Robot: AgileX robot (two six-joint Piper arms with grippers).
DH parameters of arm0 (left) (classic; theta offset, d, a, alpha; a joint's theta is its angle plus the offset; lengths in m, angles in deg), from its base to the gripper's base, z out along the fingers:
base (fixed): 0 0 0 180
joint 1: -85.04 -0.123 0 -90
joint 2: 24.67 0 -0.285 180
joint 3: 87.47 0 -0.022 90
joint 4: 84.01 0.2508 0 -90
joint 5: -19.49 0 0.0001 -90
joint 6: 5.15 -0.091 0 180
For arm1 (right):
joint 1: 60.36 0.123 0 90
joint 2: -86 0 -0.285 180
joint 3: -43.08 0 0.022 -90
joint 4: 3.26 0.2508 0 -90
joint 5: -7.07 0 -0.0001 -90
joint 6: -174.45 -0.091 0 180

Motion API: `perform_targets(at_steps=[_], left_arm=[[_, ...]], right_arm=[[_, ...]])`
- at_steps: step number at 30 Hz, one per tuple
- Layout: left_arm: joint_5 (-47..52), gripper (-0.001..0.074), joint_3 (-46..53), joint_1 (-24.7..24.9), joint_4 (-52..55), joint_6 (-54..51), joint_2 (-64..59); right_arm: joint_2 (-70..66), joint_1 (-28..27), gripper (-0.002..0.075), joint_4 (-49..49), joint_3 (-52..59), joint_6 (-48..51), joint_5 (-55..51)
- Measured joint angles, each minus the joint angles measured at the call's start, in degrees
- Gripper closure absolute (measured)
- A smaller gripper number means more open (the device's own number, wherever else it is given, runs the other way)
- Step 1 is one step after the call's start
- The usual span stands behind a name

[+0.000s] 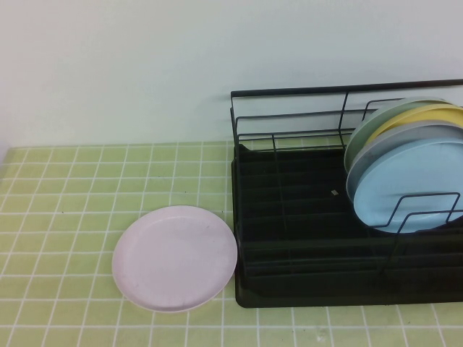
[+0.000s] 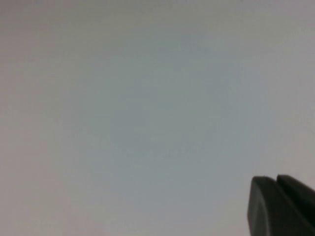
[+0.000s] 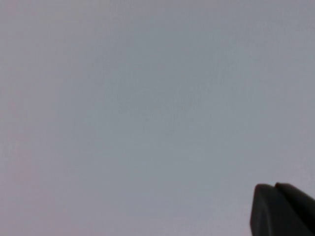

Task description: Place plate on rack

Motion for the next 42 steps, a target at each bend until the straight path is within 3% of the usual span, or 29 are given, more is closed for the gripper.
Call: perform_targets(at_steps=[6, 9, 15, 19, 25, 30, 34, 42], left_arm=[[31.14, 0.0735, -12.91, 0.0, 3.18, 8.98, 0.0], [40.92, 0.0735, -16.52, 0.0, 3.18, 10.27, 0.0], [48.27, 0.0735, -15.67, 0.0, 5.93, 9.39, 0.0], [52.29, 0.0735, -12.36, 0.0, 5.43, 9.88, 0.0], [51.8, 0.0735, -11.89, 0.0, 5.58, 9.66, 0.0], [54.6, 0.0735, -12.01, 0.0, 5.32, 10.68, -0.63], [60.55, 0.0735, -14.38, 0.0, 1.52, 11.46, -3.64], [78.81, 0.0735, -22.55, 0.0, -12.74, 3.96, -17.73]], right_arm=[[0.0, 0.0, 0.0729, 4.74, 0.0, 4.67, -2.26], [0.0, 0.0, 0.0729, 4.97, 0.0, 5.2, -3.77], [0.0, 0.0, 0.0729, 3.38, -0.54, 5.42, -15.67], [-0.14, 0.0, 0.0729, -0.53, -8.42, 7.15, -29.98], [-0.14, 0.0, 0.0729, -5.45, -16.67, 11.42, -39.79], [-3.38, 0.0, 0.0729, -4.06, -17.68, 11.1, -49.53], [-9.25, 0.0, 0.0729, 2.64, -17.68, 11.1, -60.3], [-20.88, 0.0, 0.0729, 5.76, -17.56, 11.34, -61.51]])
